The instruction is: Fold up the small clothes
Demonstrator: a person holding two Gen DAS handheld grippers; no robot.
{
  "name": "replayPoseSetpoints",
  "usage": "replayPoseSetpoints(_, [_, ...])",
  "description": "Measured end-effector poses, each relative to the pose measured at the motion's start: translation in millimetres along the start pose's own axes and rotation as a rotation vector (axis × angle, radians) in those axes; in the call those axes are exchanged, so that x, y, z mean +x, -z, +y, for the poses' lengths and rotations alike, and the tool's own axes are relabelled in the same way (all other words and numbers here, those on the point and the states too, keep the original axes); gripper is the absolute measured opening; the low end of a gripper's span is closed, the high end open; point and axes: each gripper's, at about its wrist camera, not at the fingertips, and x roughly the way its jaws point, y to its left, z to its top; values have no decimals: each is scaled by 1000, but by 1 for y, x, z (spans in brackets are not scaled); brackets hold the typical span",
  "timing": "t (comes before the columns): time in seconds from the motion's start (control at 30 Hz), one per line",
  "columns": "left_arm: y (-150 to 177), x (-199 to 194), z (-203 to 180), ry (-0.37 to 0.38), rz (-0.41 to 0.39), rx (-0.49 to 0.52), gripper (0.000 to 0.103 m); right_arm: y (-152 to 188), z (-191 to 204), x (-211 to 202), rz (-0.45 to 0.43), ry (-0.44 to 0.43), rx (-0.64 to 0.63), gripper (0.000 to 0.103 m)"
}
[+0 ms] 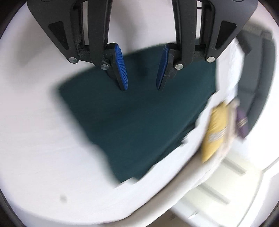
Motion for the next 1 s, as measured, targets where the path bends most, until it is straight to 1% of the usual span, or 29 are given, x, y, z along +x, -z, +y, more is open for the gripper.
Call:
replayPoseSetpoints(0.07, [-1,-14,6,-7,-20,-32,52,-1,-3,-16,-29,-19,12,36])
replayPoseSetpoints(0.1, [-2,-21,9,-7,-41,-48,55,0,1,-20,-31,-35,-4,39])
replayPoseSetpoints(0.17, [-4,-36,23,-24,-93,-94,75,-1,10,-27,-24,-59,-50,40])
replayPoseSetpoints(0.2, [-5,-40,32,-32,-109,-131,79,3,23,-29,-14,-86,-82,40])
replayPoseSetpoints(0.3, [-10,-31,56,-25,-57,-199,80,5,50,-18,26,-186,-125,41])
replayPoseSetpoints(0.37, [-11,-23,65,19,-17,-236,80,8,64,-11,57,-238,-139,41])
replayPoseSetpoints(0.43, [-14,-9,73,106,25,-292,80,16,81,0,97,-285,-167,41])
replayPoseSetpoints(0.6, [-23,8,81,225,32,-379,82,31,112,28,193,-375,-196,41])
replayPoseSetpoints(0.73, [-38,26,88,346,87,-438,82,32,125,43,228,-434,-169,41])
replayPoseSetpoints(0.8, [-44,34,90,380,110,-461,77,31,131,53,244,-458,-146,42])
replayPoseSetpoints(0.83, [-48,38,91,387,120,-470,65,32,134,57,249,-461,-140,42])
replayPoseSetpoints(0.87, [-49,40,91,392,133,-476,47,31,137,62,257,-465,-135,42])
replayPoseSetpoints(0.93, [-48,48,90,401,174,-490,23,31,146,73,271,-464,-133,42])
replayPoseSetpoints(1.0, [-45,50,92,407,164,-501,22,30,160,86,290,-463,-143,42])
